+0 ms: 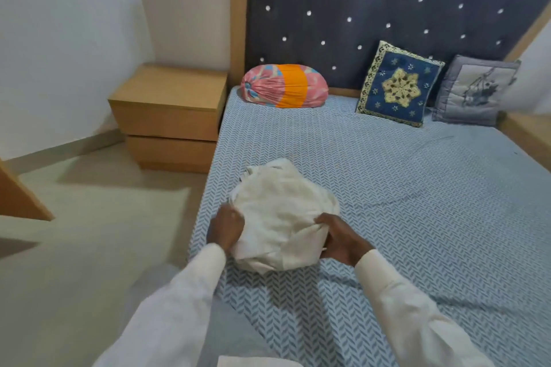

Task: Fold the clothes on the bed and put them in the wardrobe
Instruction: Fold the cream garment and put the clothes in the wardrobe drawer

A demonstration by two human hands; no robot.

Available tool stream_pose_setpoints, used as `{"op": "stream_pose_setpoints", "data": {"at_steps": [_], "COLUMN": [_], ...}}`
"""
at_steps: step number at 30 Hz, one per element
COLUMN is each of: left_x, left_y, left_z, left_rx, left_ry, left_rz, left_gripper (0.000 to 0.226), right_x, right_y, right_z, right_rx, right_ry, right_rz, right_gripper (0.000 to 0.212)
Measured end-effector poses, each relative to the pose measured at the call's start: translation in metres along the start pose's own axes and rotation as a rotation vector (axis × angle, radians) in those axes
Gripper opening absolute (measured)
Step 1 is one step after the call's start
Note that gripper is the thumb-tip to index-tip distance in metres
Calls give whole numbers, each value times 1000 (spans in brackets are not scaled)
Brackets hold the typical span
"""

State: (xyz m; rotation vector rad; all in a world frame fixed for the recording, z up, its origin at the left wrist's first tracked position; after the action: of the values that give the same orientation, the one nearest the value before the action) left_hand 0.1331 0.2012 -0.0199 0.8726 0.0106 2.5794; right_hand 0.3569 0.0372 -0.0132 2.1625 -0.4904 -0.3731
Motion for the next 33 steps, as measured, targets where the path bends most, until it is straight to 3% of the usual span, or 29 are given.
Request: {"op": "stream_pose_setpoints", "data": {"at_steps": [2, 3, 5, 7, 9, 11, 12, 16, 19, 22, 25, 29, 31, 33], "left_x": [-53, -68, -79, -80, -68, -40, -19, 90, 138, 129, 90, 19, -13, -35], "left_y": [37, 49, 57, 59, 44, 11, -10, -69, -79, -90, -94, -87, -71, -53], "left_z": [-53, -67, -72, -56, -30, 4, 27, 163, 254, 261, 212, 94, 40, 6], "left_rx": [147, 155, 139, 103, 47, 21, -12, -331, -748, -816, -719, -444, -335, -342], "left_ry": [-167, -210, -269, -223, 175, 628, 692, 501, -10, -280, -343, -566, -594, -622], "left_rz": [-374, -447, -390, -246, -25, 133, 175, 282, 256, 104, -69, -290, -408, -445], "left_gripper": [83, 103, 118, 96, 51, 25, 18, 9, 29, 32, 29, 37, 45, 59], "right_x": [-14, -24, -47, -68, -84, -86, -82, -31, 26, 94, 140, 212, 251, 257], "right_y": [-4, -3, 4, 13, 26, 36, 41, 80, 113, 126, 108, 22, -19, -24], "right_z": [9, 8, -1, -17, -39, -72, -93, -184, -224, -226, -187, -62, 6, 42], "right_rx": [-9, 3, 36, 97, 157, 232, 278, 553, 711, 770, 638, 220, -26, -194], "right_ry": [-84, -151, -273, -364, -396, -431, -463, -595, -695, -746, -618, -454, -288, -111], "right_rz": [-95, -148, -261, -364, -442, -461, -446, -336, -283, -224, -122, 330, 584, 818], "right_gripper": [43, 44, 45, 43, 43, 46, 46, 52, 47, 51, 43, 39, 58, 78]}}
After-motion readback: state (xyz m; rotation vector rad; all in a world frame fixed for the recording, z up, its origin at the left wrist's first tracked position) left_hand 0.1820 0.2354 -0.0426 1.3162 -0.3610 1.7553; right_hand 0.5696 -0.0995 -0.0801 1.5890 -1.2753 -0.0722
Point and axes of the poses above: each hand's wrist, its own y-axis away from the middle knuckle, its own x-axis out of the back of the hand, z = x × y, the point moved 9 cm from there along -y, towards the middle knuckle, and after that the axes turned 14 degrees about -x, right-handed, at the moved point
